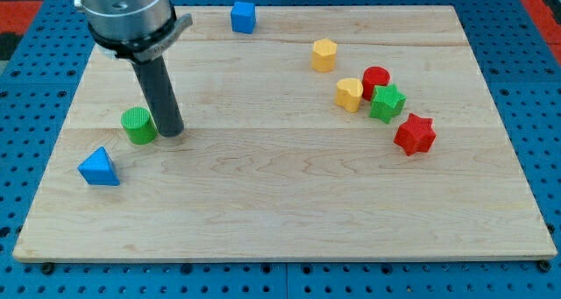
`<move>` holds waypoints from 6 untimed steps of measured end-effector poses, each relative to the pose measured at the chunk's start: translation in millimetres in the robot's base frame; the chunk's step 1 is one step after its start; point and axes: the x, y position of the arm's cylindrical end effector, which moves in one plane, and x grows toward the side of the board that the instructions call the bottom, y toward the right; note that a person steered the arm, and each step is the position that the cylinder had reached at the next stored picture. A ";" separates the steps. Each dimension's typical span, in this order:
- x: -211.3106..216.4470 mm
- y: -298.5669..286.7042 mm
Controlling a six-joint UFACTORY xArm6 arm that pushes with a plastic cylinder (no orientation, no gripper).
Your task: Slide the green circle along with the blue triangle down a bit
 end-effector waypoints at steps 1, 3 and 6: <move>-24.6 -35.9; -6.2 -71.9; 17.1 -74.2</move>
